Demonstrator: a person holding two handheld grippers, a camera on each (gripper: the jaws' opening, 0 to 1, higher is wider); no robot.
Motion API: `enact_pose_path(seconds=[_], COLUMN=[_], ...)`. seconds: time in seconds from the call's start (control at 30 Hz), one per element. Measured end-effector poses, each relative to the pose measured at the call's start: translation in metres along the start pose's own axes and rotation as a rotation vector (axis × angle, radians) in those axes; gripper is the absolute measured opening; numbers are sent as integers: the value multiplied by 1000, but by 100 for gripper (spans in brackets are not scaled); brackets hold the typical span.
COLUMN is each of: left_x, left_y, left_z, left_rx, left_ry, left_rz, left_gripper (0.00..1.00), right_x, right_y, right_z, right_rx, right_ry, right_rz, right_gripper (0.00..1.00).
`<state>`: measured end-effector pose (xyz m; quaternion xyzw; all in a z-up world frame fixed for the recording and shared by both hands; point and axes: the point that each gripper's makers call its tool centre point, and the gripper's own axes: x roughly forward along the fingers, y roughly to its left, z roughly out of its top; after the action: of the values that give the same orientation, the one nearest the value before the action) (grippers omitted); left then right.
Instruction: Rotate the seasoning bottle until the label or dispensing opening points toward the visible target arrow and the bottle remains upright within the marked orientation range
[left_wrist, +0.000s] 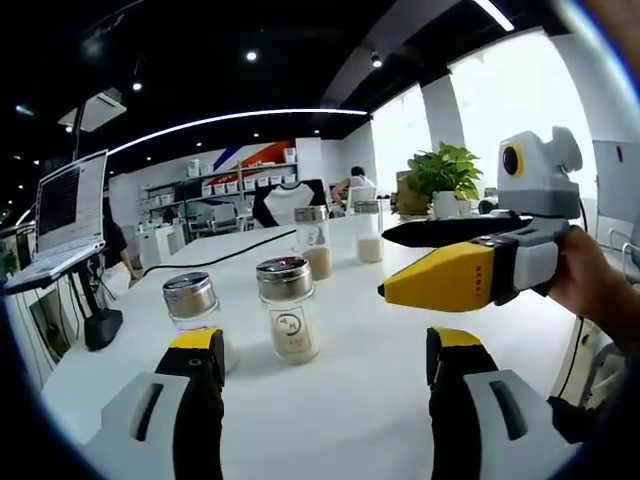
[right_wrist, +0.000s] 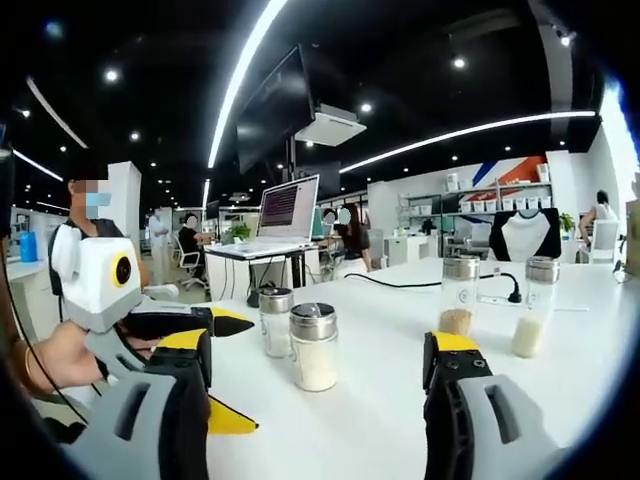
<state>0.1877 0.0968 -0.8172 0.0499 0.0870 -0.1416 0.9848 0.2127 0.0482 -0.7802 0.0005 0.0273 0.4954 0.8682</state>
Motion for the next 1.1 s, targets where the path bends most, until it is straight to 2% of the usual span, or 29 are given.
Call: enact_pose_path(seconds=[0.33,0.73,1.1], left_x=[-11,-9,-11], left_y=[4,-8,-9], left_z=[11,10,22], left_rx=[-11,-13,-2], left_ry=[-27,-16,-40], left_rz=[17,-29,-34], left_gripper=[87,87,86], right_x=[-4,-12,-19], right_y=[0,-9,-20], right_z=[5,5,9], right_rx=[-12,-25,-29], right_ry=[-7,4,-3], right_rz=[1,-28,-62], right_gripper=[94,93,92])
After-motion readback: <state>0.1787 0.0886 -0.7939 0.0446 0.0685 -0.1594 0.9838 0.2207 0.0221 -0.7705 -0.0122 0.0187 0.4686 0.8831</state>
